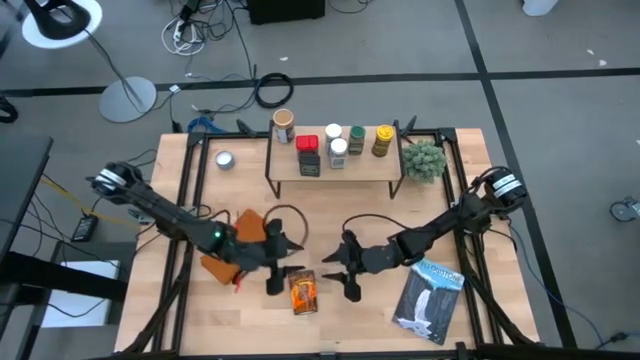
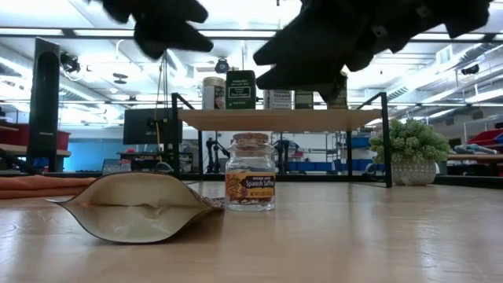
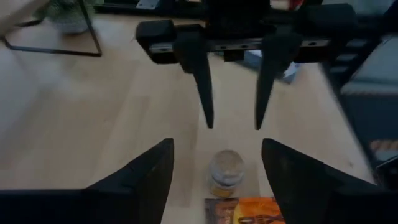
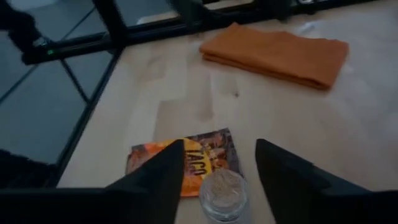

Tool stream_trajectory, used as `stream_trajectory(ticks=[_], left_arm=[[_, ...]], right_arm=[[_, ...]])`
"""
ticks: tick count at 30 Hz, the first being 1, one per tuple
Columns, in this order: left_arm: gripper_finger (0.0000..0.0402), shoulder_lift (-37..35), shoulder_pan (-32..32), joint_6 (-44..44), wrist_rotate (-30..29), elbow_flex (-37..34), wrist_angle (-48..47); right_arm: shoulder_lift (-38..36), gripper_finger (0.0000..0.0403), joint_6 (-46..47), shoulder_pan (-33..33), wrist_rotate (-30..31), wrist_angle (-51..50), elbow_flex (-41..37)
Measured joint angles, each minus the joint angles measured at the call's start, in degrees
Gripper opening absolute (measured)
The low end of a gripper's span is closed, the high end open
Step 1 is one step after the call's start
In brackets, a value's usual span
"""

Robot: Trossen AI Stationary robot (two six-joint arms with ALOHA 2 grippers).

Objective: Shelf spices
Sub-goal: Put the transparent seasoning bottle on the shelf

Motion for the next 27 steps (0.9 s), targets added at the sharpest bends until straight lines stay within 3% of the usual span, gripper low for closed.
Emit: stream_trajectory(ticks=[6, 12, 19, 27], left_arm=[[0.0241, -5.4, 1.9, -0.2, 4.5, -13.0, 14.5], [0.0241, -6.9, 2.4, -0.2, 5.5, -18.8, 22.3], [0.0241, -6.9, 2.4, -0.1, 4.9, -18.9, 22.2], [0.0241, -6.8, 2.3, -0.1, 4.9, -18.8, 21.4]], right_arm=[[0.0, 0.0265, -3.2, -0.8, -3.2, -1.0, 0.9], [0.0, 0.0302, -3.4, -1.4, -5.1, -5.0, 0.9], [2.1, 0.0305, -2.9, -1.3, -3.5, -6.7, 0.8], [7.9, 0.0289, -3.2, 0.1, -1.4, 0.1, 2.1]])
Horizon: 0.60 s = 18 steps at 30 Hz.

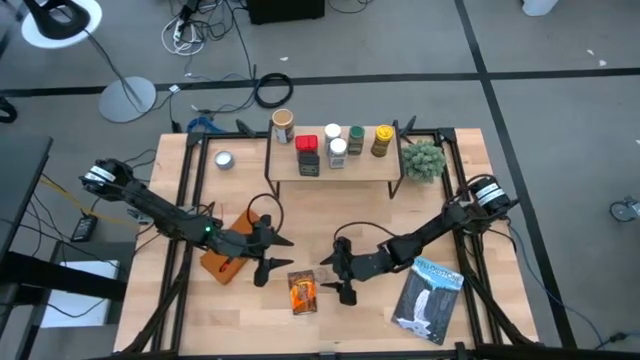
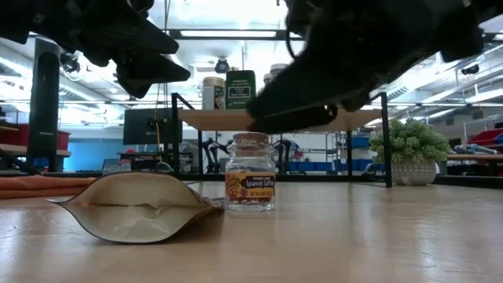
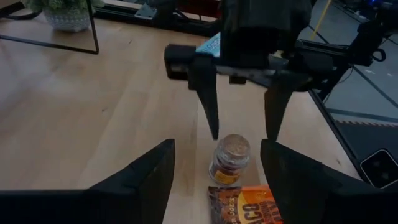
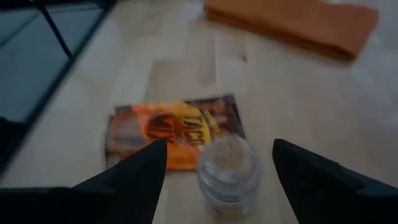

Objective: Shelf spices
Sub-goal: Put the transparent seasoning bottle on the shelf

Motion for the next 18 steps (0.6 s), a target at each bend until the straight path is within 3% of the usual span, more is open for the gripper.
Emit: stream_trajectory(ticks=[10, 18], left_arm=[[0.0241, 0.0, -0.1, -0.3, 0.6, 0.0, -0.7], [0.0241, 0.0, -0.1, -0.4, 1.6, 0.0, -0.4]], right_arm=[[5.2, 0.0270, -0.1, -0.9, 0.0, 1.4, 2.1], [5.5, 0.0172, -0.4, -1.2, 0.5, -0.3, 2.5]])
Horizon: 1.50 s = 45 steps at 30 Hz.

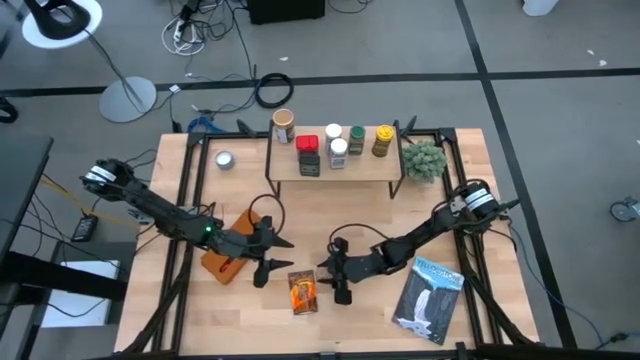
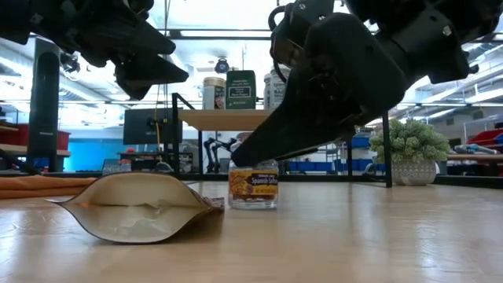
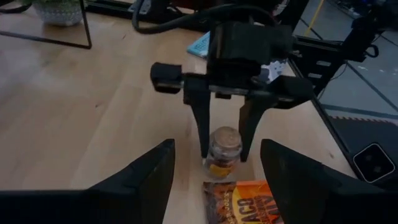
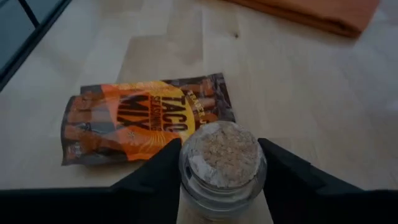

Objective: Shelf spices
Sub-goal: Put the transparent seasoning bottle on the shelf

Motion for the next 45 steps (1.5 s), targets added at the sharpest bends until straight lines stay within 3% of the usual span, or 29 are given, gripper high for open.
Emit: stream_trajectory(ticks=[6, 15, 18, 22, 33, 45], left_arm=[[0.0241, 0.0, -0.1, -0.2, 0.4, 0.0, 0.1], [0.0241, 0.0, -0.1, -0.1, 0.6, 0.0, -0.2], [0.0241, 0.0, -0.1, -0.1, 0.6, 0.0, 0.0], [0.0241, 0.0, -0.1, -0.1, 0.6, 0.0, 0.0], [0.0241, 0.0, -0.1, 0.0, 0.6, 0.0, -0.2], [0.0241, 0.0, -0.1, 0.5, 0.6, 0.0, -0.4]], right_arm=[[-4.9, 0.0172, -0.9, -0.2, 0.5, -5.9, -0.1], [-25.9, 0.0172, -1.9, -1.0, 11.0, -30.2, -0.1], [-32.3, 0.0172, -1.9, -3.4, 14.9, -37.1, -0.1], [-38.2, 0.0172, -1.9, -9.6, 15.5, -40.9, -0.1], [-39.5, 0.0172, -8.7, -27.4, 10.3, -41.7, -0.1], [-39.6, 0.0178, -9.2, -34.4, 6.6, -43.2, -0.1]])
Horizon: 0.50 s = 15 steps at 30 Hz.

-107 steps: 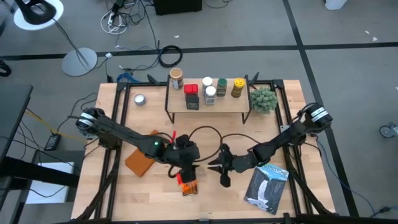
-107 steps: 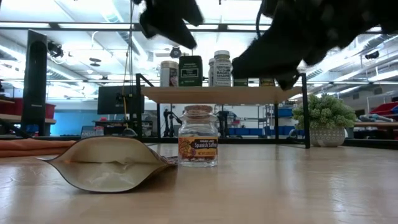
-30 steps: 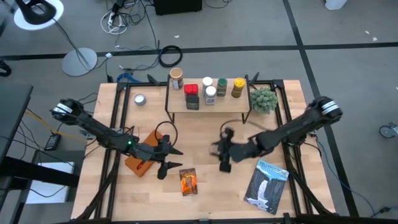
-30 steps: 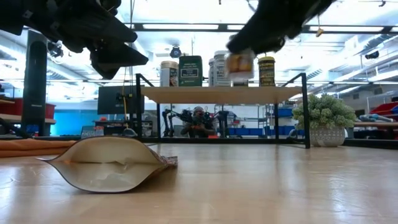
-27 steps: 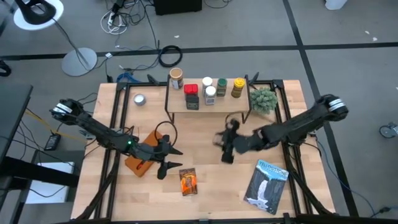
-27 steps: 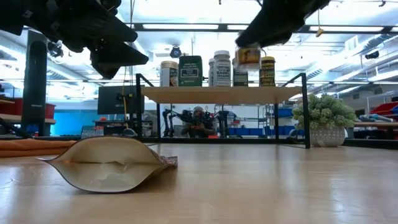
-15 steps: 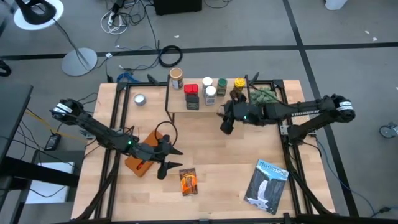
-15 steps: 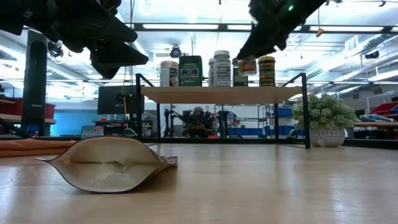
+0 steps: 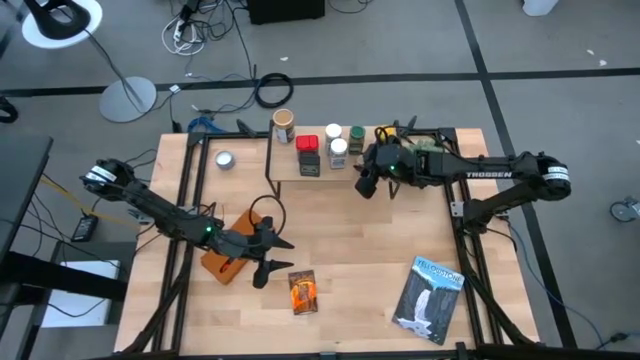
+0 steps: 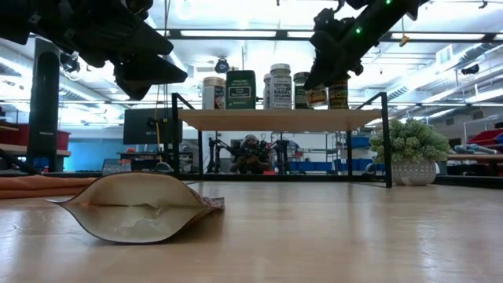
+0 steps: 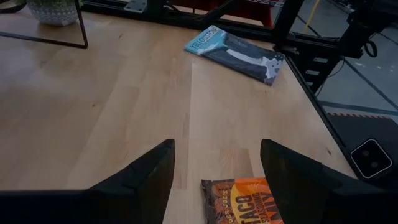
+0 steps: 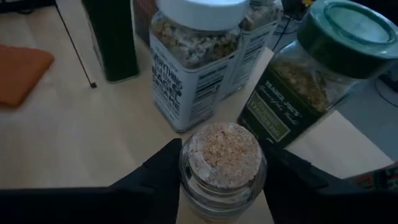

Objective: Shelf spices
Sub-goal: Put the transparent seasoning bottle on the shelf, then put the brown seasoning bag on the shelf

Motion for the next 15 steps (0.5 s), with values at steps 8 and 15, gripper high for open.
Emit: stream_trajectory(ticks=[8, 15], left_arm=[[0.0241, 0.0, 0.0, 0.0, 0.0, 0.0, 0.0], [0.0241, 0.0, 0.0, 0.0, 0.0, 0.0, 0.0]], right_arm=[[0.0, 0.0267, 0.0, -1.5, -0.7, -0.1, 0.0], [0.0, 0.0267, -0.2, -1.6, -0.4, 0.2, 0.0]])
